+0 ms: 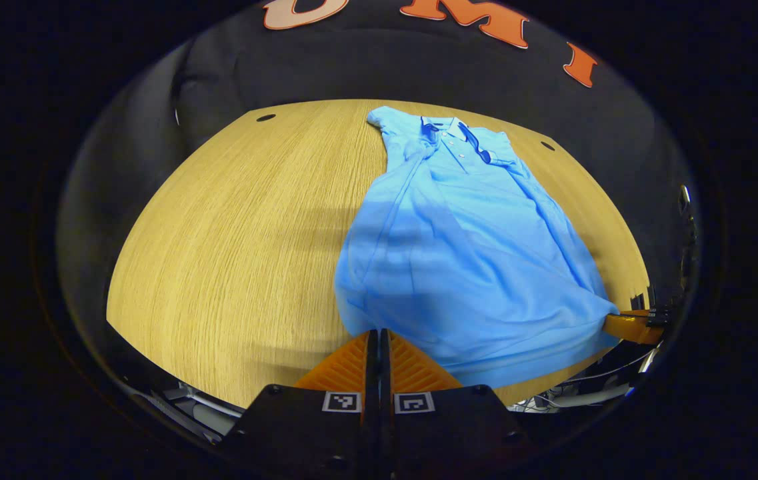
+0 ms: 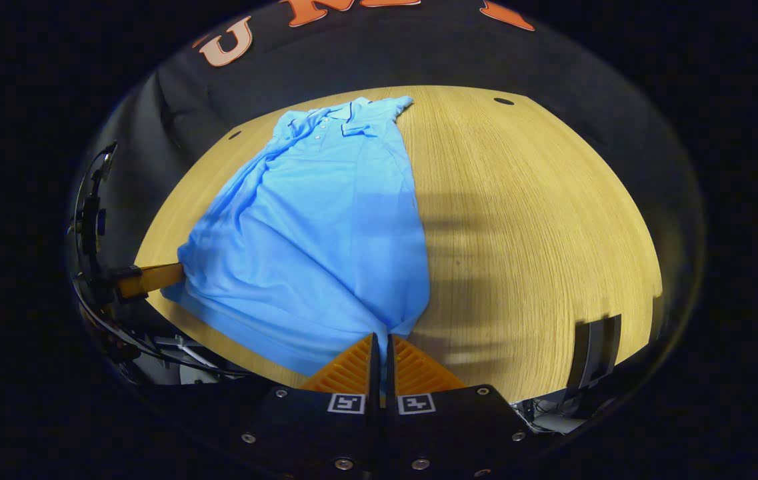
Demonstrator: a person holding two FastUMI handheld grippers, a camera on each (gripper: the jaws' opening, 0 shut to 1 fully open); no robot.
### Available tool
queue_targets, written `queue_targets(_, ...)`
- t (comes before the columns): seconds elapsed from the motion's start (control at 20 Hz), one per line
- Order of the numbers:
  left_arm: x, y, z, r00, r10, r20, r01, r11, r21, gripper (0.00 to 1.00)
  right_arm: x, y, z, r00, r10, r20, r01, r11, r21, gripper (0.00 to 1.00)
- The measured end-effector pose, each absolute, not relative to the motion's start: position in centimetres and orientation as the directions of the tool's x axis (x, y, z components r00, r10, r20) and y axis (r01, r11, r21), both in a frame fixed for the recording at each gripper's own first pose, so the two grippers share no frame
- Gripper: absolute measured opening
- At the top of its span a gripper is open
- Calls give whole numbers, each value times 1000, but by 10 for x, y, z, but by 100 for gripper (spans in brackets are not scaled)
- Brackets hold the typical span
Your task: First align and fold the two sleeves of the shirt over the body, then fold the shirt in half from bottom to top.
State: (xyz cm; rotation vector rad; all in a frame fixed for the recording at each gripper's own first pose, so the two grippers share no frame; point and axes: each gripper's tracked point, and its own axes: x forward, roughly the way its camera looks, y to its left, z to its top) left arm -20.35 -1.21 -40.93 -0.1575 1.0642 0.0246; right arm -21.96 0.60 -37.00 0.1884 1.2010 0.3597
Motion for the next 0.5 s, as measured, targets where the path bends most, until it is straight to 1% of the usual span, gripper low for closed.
queue_targets(0.2,-188,-16,-385,527,-66,-847,-89,987,-133,4,-199,6,-351,345,396,-851,-213,916,340,4)
queue_targets(0.4,-167,-14,-363,563,-61,-824,-75,989,-124,5,-176,6,-335,361,408,-839,-219,911,349,4)
queue_targets(0.5,-154,-13,-354,577,-63,-815,-66,990,-123,4,-164,7,-327,364,414,-835,-213,909,358,4)
